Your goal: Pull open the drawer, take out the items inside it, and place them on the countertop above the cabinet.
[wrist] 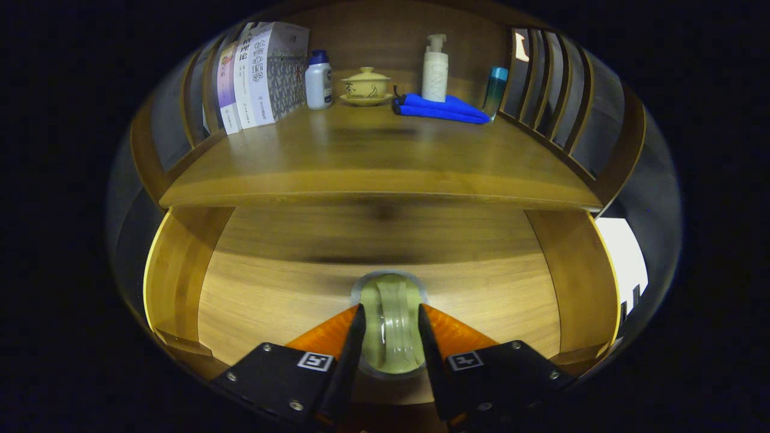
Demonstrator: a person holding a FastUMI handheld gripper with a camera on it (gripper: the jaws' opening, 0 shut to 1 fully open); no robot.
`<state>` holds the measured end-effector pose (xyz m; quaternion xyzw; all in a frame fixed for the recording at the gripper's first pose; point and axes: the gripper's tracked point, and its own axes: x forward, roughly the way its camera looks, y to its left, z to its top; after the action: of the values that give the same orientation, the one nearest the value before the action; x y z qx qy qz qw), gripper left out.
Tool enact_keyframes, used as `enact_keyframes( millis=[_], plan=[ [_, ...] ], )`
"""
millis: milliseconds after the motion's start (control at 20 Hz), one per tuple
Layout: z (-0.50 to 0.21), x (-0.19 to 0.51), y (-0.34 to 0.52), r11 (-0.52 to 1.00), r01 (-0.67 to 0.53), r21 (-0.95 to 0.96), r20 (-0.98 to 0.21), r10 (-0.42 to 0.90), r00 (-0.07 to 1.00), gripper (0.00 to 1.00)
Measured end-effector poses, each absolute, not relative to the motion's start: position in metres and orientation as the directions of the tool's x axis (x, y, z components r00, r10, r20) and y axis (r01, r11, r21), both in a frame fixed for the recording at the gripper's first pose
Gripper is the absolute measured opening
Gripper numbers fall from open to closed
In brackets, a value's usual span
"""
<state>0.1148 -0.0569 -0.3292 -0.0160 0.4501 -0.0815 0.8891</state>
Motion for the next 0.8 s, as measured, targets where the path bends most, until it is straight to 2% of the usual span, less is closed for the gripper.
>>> enact_keyframes(
  millis=[50,200,350,500,800],
  plan=[
    [-0.334,0.113,-0.056,0.988,0.118,-0.102,-0.802,-0.152,0.577,0.41],
    [-0.329,0.115,-0.056,0.987,0.11,-0.116,-0.784,-0.159,0.601,0.22],
    [-0.327,0.11,-0.056,0.985,0.11,-0.136,-0.765,-0.175,0.621,0.16],
    [-0.318,0.104,-0.051,0.982,0.093,-0.163,-0.734,-0.184,0.654,0.14],
    [-0.269,0.096,-0.018,0.993,0.013,-0.115,-0.596,-0.079,0.799,0.14]
  ],
)
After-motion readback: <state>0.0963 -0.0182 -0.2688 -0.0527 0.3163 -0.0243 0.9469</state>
